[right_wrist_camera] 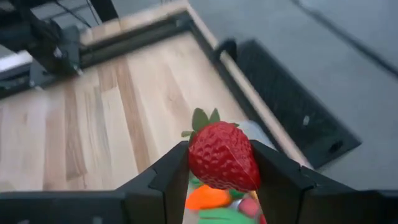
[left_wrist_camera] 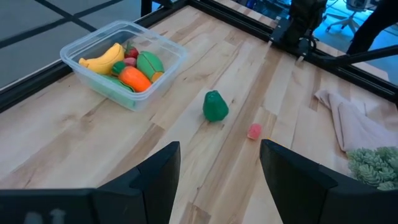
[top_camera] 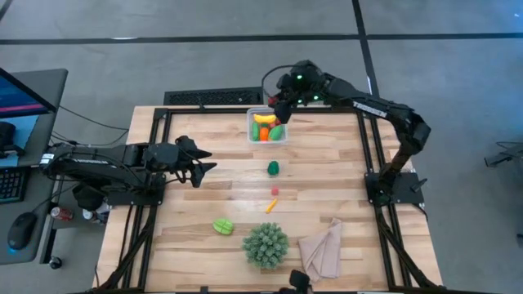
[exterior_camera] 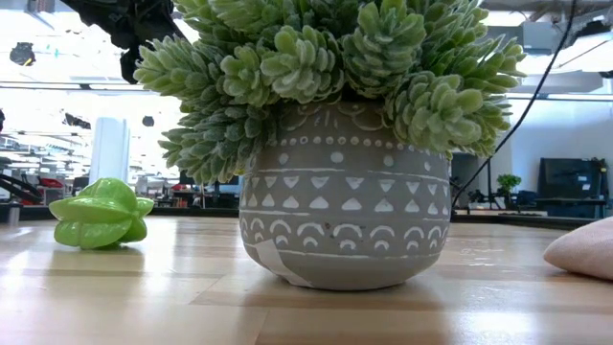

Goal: Pick and placing Produce into tupperware
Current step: Put the strawberry into the transparent bin, then put the starfruit into the transparent bin

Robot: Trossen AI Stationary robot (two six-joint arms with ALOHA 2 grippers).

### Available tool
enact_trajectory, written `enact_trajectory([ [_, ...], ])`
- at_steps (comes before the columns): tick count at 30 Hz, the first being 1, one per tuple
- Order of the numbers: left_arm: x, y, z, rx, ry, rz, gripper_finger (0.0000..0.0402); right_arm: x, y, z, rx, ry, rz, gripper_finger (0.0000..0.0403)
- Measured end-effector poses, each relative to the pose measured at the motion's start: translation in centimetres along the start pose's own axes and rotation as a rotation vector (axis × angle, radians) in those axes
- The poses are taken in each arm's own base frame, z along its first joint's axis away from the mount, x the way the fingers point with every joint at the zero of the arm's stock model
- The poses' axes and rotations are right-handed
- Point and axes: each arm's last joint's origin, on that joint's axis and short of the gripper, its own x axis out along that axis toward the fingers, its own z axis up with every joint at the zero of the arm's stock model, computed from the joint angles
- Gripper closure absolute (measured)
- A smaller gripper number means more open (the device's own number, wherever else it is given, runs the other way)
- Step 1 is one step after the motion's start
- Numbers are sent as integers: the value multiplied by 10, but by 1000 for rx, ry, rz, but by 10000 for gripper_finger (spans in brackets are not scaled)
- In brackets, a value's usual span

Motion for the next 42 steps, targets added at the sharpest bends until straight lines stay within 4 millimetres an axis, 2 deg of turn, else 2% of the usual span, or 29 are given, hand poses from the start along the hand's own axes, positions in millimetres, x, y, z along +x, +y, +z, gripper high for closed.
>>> enact_trajectory([
  [4,0,0,0,-3,-4,-2,189,31,-2,-14,27,80,19,243],
  [9,0,0,0,-14,-4,-3,189,65,-3,-34,45,178,37,259],
  [15,0,0,0,-19,-4,-4,189,89,-3,-51,79,258,67,258],
  [21,0,0,0,-20,-5,-1,189,90,-4,-52,84,265,68,240],
  [33,0,0,1,-20,-16,19,189,88,-9,-52,95,264,67,280],
  [42,0,0,1,-20,-16,20,189,89,-7,-52,105,260,106,284],
])
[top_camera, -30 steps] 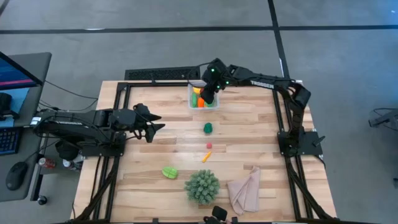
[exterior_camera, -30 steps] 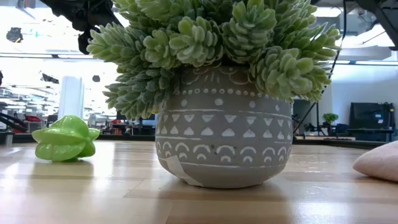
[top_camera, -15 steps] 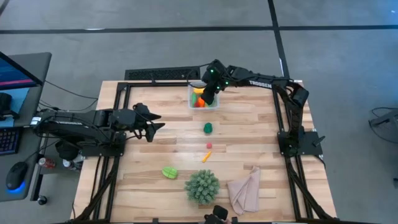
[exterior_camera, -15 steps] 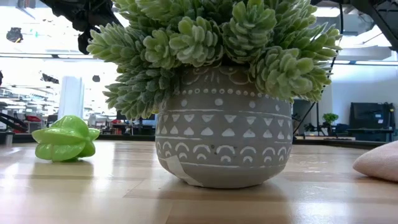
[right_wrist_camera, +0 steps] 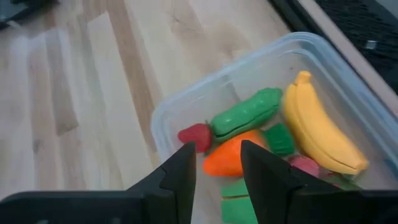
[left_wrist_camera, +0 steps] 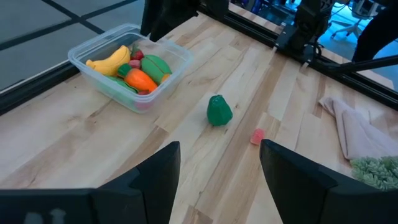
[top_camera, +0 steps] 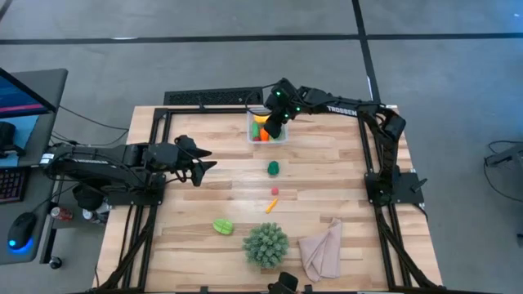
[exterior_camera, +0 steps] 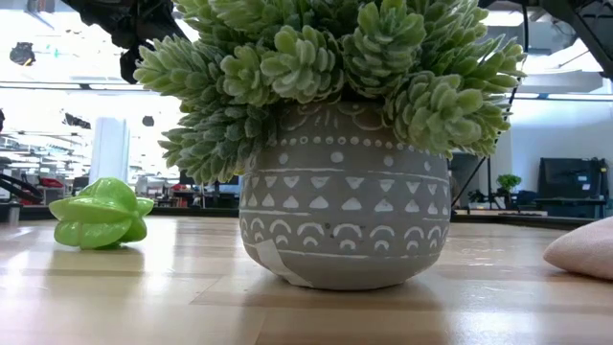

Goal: Pick and placing Produce into tupperware
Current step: Put the starfruit into the transparent bin

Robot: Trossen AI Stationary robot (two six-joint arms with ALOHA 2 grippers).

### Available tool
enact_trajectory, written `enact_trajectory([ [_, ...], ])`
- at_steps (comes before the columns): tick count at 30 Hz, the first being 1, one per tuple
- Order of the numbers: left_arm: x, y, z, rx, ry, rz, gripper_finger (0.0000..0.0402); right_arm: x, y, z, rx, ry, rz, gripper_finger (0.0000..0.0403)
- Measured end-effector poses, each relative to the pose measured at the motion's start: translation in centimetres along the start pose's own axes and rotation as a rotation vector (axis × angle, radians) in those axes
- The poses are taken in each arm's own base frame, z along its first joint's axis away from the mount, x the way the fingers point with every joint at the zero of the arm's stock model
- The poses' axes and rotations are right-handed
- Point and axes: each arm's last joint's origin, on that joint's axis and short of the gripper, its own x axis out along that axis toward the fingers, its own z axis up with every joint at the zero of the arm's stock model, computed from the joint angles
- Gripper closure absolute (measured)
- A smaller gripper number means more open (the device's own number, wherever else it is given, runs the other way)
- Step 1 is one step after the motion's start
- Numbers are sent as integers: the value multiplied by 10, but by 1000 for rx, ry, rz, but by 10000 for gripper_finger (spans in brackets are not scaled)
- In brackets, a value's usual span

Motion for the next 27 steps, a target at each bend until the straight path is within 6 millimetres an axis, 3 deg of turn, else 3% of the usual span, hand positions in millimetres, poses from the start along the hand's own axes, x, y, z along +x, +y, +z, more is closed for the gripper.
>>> enact_trajectory([
  [21,0,1,0,7,-9,16,189,1,7,-3,12,35,52,284],
  [27,3,0,0,12,0,22,189,-2,22,-9,3,103,202,284],
])
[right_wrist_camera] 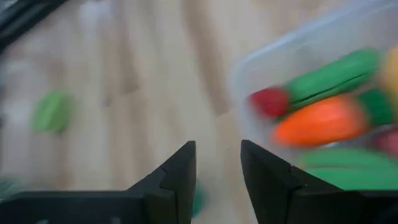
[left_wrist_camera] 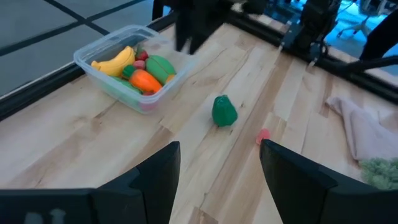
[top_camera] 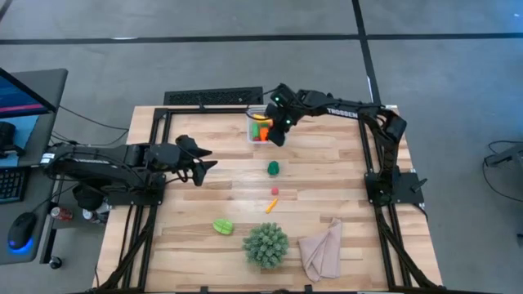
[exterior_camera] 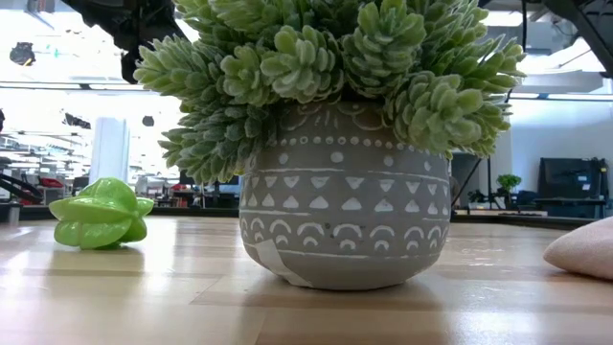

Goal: Pick and placing Produce into tupperware
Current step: Put the starfruit into the transparent bin

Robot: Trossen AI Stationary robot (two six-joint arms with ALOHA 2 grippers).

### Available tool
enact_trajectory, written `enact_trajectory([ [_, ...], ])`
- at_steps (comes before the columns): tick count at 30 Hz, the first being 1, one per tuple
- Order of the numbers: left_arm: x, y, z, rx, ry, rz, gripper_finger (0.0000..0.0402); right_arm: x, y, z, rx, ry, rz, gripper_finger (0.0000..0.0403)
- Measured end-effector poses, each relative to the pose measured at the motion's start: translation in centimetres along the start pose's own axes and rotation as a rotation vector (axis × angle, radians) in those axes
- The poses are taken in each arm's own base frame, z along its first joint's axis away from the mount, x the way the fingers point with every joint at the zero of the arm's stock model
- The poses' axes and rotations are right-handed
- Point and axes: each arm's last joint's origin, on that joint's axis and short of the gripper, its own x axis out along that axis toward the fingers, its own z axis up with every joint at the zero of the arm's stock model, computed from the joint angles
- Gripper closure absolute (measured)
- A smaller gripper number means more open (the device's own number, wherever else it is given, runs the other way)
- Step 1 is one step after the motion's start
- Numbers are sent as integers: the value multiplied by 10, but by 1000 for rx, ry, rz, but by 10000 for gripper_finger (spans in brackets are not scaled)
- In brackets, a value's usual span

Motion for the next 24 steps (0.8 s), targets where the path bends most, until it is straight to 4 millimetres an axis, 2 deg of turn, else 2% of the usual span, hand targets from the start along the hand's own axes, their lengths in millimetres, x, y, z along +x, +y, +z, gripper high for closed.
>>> enact_trajectory([
  [5,10,-2,-4,25,45,20,189,-12,27,-2,-58,19,171,284],
  [10,25,-6,-10,50,112,26,189,-36,63,3,-150,-40,219,284],
  [17,44,-18,-25,133,297,-149,189,-89,111,2,-258,-158,249,284],
  [24,43,-33,-38,181,413,-320,189,-159,164,-8,-347,-363,311,284],
])
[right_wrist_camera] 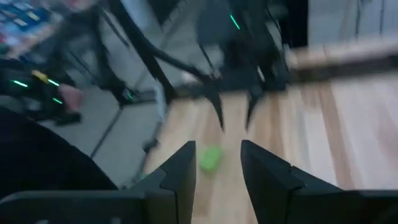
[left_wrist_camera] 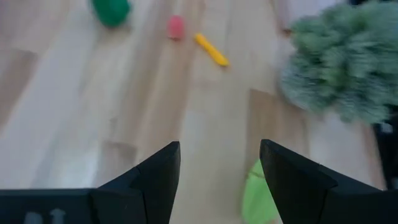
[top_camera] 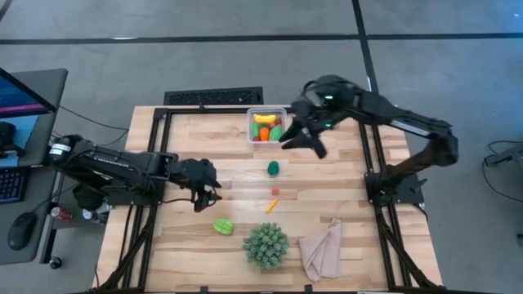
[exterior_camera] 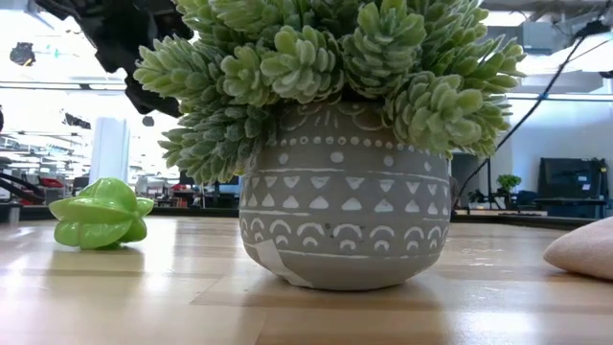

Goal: Pick and placing Produce into tupperware
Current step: Put the starfruit into the transparent bin

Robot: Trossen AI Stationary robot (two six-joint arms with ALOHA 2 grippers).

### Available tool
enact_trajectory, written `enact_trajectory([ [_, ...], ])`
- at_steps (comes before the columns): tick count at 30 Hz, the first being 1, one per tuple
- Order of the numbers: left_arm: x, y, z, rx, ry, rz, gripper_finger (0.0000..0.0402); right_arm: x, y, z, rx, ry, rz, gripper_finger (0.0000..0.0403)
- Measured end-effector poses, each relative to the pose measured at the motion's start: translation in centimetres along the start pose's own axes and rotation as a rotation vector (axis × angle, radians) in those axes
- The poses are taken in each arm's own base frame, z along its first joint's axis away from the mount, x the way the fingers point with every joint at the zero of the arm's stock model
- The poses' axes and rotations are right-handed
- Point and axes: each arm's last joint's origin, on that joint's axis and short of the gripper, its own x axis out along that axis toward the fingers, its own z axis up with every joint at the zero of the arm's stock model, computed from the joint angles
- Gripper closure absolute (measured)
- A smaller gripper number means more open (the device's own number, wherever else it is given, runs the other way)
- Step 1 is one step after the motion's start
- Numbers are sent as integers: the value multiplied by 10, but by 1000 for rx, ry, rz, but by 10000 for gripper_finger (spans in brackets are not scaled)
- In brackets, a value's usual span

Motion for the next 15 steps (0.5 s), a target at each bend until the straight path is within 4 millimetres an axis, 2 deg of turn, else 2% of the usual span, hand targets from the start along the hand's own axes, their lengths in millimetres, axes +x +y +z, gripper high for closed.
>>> enact_trajectory([
  [7,0,-10,-4,8,35,-80,189,-46,64,18,-135,-215,40,284],
  [15,0,-19,-9,39,52,-105,189,-89,119,18,-254,-382,58,284],
])
